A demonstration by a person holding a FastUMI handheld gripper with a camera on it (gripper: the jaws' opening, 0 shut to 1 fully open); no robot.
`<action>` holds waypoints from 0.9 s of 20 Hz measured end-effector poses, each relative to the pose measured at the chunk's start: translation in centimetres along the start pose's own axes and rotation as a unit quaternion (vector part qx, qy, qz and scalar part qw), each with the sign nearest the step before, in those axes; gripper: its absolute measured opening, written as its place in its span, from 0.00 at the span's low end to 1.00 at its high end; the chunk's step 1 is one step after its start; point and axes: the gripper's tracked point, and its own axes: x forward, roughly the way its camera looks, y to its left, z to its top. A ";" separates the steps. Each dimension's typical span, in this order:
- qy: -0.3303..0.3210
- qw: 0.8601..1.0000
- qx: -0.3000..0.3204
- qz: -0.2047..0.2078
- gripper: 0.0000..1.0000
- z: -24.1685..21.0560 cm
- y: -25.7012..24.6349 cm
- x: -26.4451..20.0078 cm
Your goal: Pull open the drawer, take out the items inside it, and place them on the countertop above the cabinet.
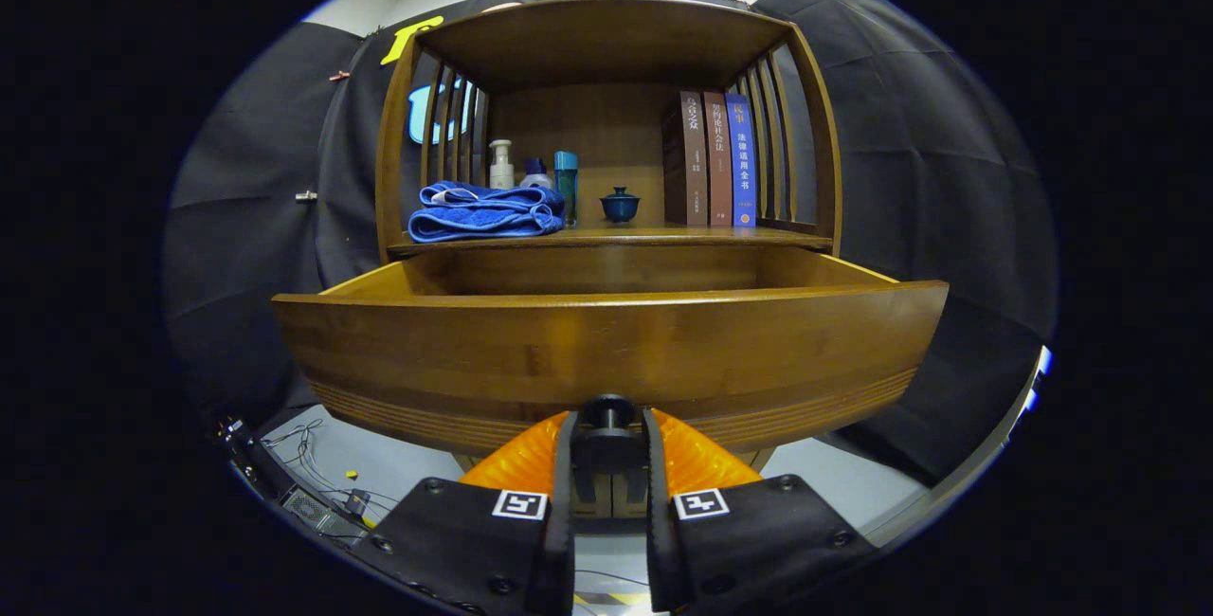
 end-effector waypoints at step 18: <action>0.041 0.998 0.025 0.033 0.98 15.3 -2.0 -3.2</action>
